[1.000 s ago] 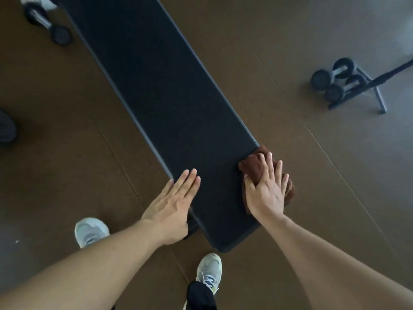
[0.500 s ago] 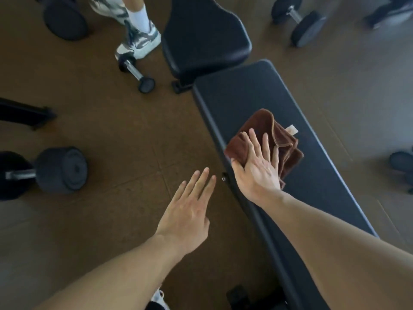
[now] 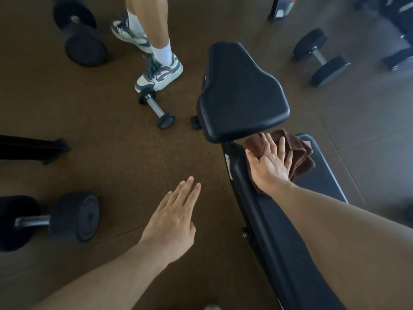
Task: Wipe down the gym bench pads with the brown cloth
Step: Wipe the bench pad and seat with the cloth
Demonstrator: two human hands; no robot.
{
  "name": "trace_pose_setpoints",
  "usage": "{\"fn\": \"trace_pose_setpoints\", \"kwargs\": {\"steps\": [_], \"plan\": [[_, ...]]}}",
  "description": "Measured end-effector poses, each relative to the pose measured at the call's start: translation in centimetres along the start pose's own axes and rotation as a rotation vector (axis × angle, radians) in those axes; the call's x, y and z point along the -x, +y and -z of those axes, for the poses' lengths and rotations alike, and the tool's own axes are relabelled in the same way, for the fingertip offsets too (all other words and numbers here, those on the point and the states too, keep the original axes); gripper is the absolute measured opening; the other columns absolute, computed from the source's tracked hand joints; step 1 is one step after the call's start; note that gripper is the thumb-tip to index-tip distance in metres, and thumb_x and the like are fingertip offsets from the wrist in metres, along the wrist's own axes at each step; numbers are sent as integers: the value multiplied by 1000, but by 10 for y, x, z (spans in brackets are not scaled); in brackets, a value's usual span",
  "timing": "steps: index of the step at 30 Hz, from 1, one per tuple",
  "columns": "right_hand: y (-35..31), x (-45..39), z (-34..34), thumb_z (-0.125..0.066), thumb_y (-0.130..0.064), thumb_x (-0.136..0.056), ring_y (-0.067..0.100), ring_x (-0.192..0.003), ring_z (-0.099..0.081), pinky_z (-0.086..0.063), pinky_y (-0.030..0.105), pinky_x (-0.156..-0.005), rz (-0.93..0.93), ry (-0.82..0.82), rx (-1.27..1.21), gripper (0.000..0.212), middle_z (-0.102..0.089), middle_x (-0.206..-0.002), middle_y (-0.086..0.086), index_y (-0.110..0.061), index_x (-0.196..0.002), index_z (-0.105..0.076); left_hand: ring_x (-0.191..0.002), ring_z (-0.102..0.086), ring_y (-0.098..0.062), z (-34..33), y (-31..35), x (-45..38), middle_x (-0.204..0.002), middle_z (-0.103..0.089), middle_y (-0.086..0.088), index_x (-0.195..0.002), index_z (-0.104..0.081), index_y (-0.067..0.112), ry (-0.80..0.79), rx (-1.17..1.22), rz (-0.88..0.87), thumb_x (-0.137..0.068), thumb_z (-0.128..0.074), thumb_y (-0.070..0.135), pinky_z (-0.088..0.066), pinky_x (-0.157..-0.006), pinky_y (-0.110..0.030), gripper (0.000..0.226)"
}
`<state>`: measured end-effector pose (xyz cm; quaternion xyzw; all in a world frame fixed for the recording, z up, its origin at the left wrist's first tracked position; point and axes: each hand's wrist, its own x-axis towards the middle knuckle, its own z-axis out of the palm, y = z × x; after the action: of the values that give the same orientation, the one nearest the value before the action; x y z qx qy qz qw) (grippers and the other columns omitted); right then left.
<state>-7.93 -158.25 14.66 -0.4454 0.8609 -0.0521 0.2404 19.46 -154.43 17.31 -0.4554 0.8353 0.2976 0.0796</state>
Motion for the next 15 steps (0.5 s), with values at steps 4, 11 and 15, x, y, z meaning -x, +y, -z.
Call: {"fn": "trace_pose_setpoints", "kwargs": {"steps": [4,11,15], "plan": [[-13,-23,5,-37,-46,-107,17,-157,-21,6,45,-130,-29,186,-83,56,-46,-158,-3,-19,-155,-40,-152,20,-8,26,5,-56,-165,28,7,-156,23,29,3,38,-24,-102,-49,26,0,-127,-34,90],[-38,-51,22,-35,-52,-98,17,-154,-29,-6,36,-130,-419,427,-709,66,-45,-160,1,-21,-156,-42,-154,18,-11,98,14,-177,-166,26,3,-157,21,25,46,-23,-4,-102,-51,27,-9,-128,-36,91],[-63,-104,50,-45,-64,-93,16,-152,-30,-19,49,-128,-345,534,-1064,61,-39,-162,-8,-51,-152,-37,-157,2,-16,133,18,-237,-170,12,4,-161,8,24,90,105,216,-101,-55,25,-16,-127,-37,87]]}}
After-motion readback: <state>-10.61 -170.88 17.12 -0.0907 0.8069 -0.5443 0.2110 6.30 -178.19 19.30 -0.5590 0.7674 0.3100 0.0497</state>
